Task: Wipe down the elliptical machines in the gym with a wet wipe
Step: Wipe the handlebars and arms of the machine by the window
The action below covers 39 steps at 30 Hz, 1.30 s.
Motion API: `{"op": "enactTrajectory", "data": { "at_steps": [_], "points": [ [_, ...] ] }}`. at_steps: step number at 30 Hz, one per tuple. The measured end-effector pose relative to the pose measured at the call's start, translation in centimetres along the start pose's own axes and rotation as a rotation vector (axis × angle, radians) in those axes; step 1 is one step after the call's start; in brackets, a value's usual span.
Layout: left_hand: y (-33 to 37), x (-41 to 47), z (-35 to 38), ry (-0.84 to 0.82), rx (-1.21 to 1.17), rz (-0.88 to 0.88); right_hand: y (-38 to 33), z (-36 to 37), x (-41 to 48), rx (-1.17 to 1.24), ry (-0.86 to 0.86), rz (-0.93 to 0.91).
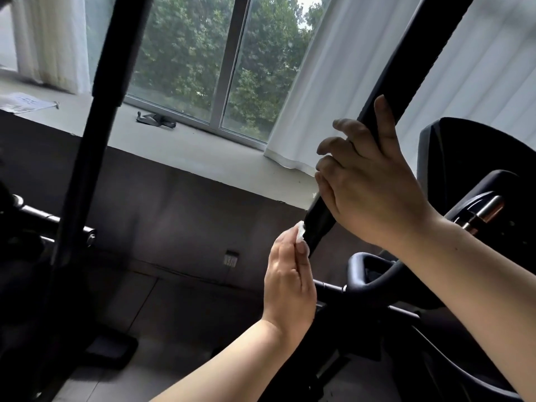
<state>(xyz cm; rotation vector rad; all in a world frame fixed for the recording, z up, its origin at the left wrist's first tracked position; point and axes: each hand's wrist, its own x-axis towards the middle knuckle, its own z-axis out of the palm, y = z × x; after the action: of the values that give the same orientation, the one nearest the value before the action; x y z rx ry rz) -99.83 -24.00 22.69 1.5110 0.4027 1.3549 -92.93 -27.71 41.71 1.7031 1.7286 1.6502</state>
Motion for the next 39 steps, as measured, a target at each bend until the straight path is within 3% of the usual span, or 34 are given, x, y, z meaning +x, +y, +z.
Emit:
{"op": "enactTrajectory", "data": {
  "at_steps": [3, 9, 17, 22, 24, 28, 32, 36, 39],
  "points": [
    [-1.6, -1.6, -0.7, -0.016, 0.040, 0.018, -0.3, 0.0, -0.4, 0.003, -0.017, -0.019],
    [-5.8, -6.2, -2.9, -0.061, 0.017, -0.320, -1.2, 0.4, -1.1, -0.012, -0.042, -0.040],
    [-4.3, -5.2, -2.5, -0.028, -0.025, -0.306, -1.7, 0.7, -1.4, -0.007, -0.017, -0.042],
    [-8.8, -7.3, -3.0, 0.058, -0.066, -0.636, -1.9, 0.8, -1.6, 0.001, -0.009, -0.041],
    [-8.2, -7.0, -2.7, 0.092, -0.058, -0.677, -2.0, 0.8, -1.6, 0.005, 0.006, -0.042],
    [-3.0, -4.6, -1.6, 0.108, -0.069, -0.550, -1.9, 0.6, -1.6, 0.024, 0.010, -0.045],
    [3.0, -1.2, -0.7, -0.010, -0.190, -0.371, -2.0, 0.4, -1.9, 0.047, -0.023, -0.058],
    [4.7, 1.3, 0.2, -0.045, -0.282, -0.235, -1.3, -0.8, -2.2, 0.113, -0.091, -0.087],
    [3.6, 0.9, 0.3, -0.065, -0.211, -0.099, -1.6, -1.5, -3.0, 0.168, -0.130, -0.054]
  ]
}}
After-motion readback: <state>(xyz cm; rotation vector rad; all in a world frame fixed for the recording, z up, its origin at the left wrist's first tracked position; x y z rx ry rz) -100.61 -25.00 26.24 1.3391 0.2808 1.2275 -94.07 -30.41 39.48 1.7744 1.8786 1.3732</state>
